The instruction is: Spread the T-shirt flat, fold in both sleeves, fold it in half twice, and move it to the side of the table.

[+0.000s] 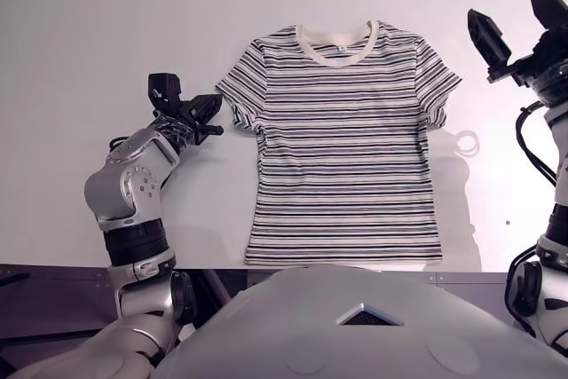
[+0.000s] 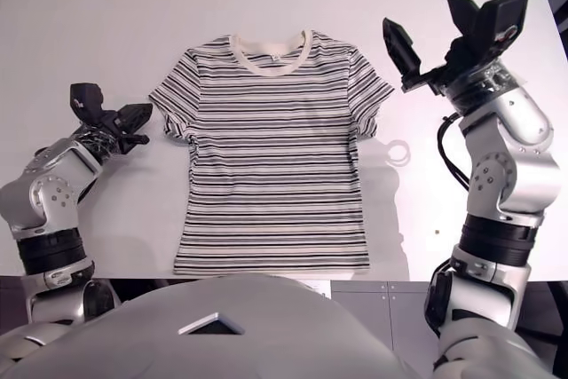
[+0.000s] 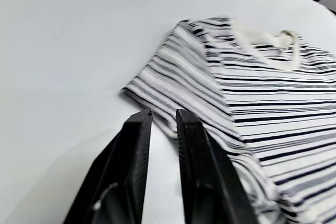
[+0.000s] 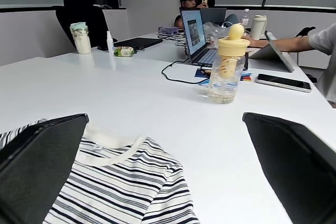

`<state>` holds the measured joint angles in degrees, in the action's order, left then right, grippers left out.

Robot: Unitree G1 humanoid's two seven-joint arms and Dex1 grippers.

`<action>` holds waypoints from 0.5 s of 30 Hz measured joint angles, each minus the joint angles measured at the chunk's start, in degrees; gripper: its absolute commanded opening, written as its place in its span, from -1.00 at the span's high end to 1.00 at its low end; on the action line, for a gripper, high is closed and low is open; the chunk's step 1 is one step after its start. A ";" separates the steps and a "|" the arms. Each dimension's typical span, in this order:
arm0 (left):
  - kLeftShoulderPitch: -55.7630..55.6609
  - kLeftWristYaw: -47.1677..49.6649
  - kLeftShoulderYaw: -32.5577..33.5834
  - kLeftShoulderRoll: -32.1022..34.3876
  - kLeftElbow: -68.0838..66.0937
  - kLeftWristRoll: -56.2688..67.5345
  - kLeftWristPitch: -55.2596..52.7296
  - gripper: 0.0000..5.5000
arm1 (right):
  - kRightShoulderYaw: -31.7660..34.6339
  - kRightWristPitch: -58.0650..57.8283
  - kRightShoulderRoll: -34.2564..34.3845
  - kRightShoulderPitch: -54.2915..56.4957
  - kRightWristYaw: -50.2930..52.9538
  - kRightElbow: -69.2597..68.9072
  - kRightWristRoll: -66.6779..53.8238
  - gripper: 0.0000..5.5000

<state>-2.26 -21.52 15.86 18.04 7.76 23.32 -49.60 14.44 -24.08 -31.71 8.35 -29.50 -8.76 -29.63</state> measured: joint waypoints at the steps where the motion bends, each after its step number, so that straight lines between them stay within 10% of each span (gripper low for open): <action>1: -0.77 1.07 -0.01 -0.41 -1.47 -0.19 0.23 0.44 | 0.03 -0.01 0.16 0.20 0.31 0.16 0.04 -1.00; 15: -10.44 10.48 1.97 -6.01 -13.59 0.15 2.57 0.30 | -4.47 0.05 1.17 1.26 -0.05 0.75 4.51 -1.00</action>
<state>-12.70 -11.04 17.83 12.04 -5.83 23.47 -47.03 9.97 -24.03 -30.54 9.61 -29.55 -8.02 -25.11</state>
